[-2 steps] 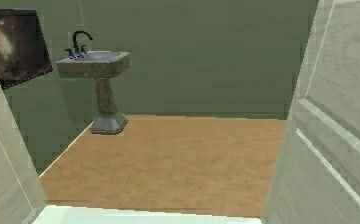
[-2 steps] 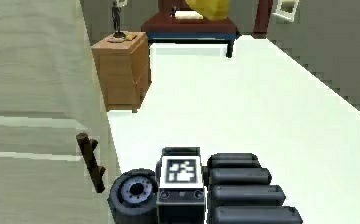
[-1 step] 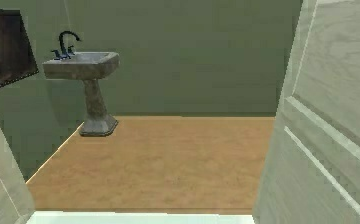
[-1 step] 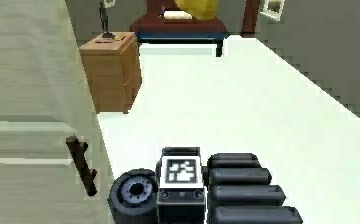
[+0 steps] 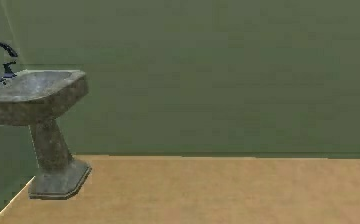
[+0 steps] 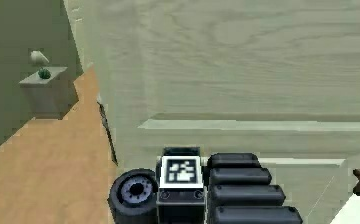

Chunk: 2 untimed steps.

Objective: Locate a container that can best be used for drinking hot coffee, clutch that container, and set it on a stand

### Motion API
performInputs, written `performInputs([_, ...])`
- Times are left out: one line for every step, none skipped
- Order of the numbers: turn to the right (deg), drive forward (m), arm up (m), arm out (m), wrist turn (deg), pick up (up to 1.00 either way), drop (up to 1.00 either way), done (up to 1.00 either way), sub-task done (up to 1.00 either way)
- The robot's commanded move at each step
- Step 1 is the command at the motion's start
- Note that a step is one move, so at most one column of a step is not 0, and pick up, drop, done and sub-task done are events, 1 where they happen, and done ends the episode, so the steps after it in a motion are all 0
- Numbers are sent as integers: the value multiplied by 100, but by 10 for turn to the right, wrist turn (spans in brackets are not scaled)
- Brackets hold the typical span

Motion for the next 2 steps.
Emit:
performInputs([0, 25, 0, 0, 0, 0, 0, 0, 0])
performInputs([450, 0, 0, 0, 0, 0, 0, 0, 0])
